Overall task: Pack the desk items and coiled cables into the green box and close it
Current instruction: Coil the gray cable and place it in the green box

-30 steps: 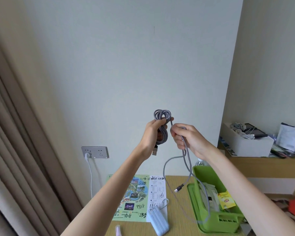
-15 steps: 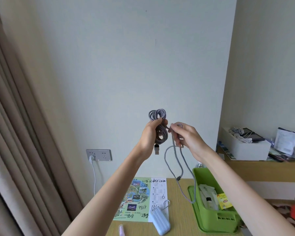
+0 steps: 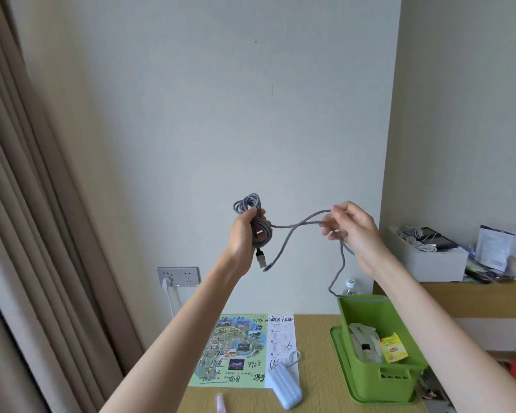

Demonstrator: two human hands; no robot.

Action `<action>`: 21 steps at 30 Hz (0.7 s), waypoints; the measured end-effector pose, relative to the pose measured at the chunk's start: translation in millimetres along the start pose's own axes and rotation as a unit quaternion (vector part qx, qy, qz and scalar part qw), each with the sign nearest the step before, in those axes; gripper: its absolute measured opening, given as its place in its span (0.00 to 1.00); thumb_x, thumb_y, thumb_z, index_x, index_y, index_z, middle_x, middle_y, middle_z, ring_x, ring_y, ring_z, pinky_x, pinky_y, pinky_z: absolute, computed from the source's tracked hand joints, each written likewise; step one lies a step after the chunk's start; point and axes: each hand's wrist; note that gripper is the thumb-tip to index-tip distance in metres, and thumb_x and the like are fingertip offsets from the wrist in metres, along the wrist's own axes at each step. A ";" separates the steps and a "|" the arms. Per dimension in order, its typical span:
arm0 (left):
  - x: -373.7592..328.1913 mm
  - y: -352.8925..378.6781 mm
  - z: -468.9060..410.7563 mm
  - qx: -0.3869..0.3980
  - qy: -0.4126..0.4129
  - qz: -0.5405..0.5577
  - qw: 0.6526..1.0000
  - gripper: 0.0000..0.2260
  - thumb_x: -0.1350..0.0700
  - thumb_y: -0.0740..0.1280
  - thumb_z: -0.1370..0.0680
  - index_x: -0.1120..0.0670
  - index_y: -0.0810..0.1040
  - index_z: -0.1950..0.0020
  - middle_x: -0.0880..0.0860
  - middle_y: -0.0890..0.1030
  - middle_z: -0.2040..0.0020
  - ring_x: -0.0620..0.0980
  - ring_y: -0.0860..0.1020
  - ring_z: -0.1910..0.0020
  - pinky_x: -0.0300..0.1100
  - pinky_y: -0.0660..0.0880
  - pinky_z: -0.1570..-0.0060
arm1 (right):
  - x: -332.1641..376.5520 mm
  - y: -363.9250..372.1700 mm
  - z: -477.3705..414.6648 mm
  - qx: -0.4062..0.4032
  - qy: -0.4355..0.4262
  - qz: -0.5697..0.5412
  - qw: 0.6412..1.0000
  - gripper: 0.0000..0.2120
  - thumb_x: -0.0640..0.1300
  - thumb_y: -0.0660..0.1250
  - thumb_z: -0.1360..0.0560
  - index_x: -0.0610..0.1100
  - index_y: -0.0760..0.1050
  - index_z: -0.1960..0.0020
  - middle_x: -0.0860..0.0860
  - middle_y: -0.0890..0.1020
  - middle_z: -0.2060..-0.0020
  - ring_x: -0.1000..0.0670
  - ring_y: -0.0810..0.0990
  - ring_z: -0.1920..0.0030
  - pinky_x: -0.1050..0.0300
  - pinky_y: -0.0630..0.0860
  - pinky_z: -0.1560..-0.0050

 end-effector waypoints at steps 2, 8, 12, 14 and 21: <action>-1.9 -1.4 -3.2 -0.016 -0.007 0.008 1.000 0.11 0.56 0.58 0.18 0.57 0.76 0.56 0.51 0.77 0.59 0.49 0.77 0.59 0.46 0.72 0.43 | 0.1 -9.4 2.9 -0.032 0.012 -0.019 0.999 0.09 0.43 0.57 0.17 0.41 0.67 0.56 0.46 0.80 0.65 0.45 0.84 0.65 0.59 0.78 0.65; -3.9 11.5 -1.4 0.019 -0.029 0.020 0.999 0.11 0.55 0.58 0.17 0.58 0.74 0.56 0.52 0.75 0.59 0.50 0.79 0.59 0.44 0.77 0.51 | -4.6 -36.3 13.7 0.020 0.096 0.029 0.995 0.21 0.51 0.59 0.20 0.46 0.67 0.70 0.48 0.72 0.75 0.51 0.65 0.79 0.59 0.59 0.75; -6.1 30.7 4.6 0.067 -0.010 -0.041 0.997 0.10 0.55 0.58 0.17 0.56 0.75 0.54 0.51 0.74 0.59 0.47 0.74 0.62 0.45 0.72 0.49 | -9.2 -33.5 23.1 0.130 0.134 0.228 0.956 0.15 0.45 0.67 0.24 0.42 0.73 0.68 0.44 0.75 0.73 0.52 0.61 0.79 0.62 0.60 0.76; -8.7 40.9 9.1 0.082 0.006 -0.086 0.993 0.09 0.54 0.59 0.18 0.54 0.75 0.54 0.50 0.74 0.58 0.45 0.73 0.61 0.42 0.70 0.53 | -9.1 -27.3 25.4 0.158 0.143 0.295 0.931 0.03 0.39 0.67 0.28 0.42 0.72 0.56 0.43 0.81 0.64 0.50 0.68 0.79 0.59 0.66 0.71; -11.3 56.8 21.9 0.124 0.030 -0.170 0.977 0.10 0.52 0.58 0.17 0.54 0.77 0.51 0.50 0.71 0.58 0.45 0.70 0.62 0.39 0.66 0.61 | -13.3 -9.5 19.0 0.011 0.008 0.533 0.846 0.23 0.57 0.70 0.29 0.50 0.59 0.48 0.54 0.74 0.60 0.47 0.76 0.62 0.53 0.67 0.66</action>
Point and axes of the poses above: each hand's wrist, its own z-axis away from the middle knuckle, its own y-axis out of the palm, x = y × z
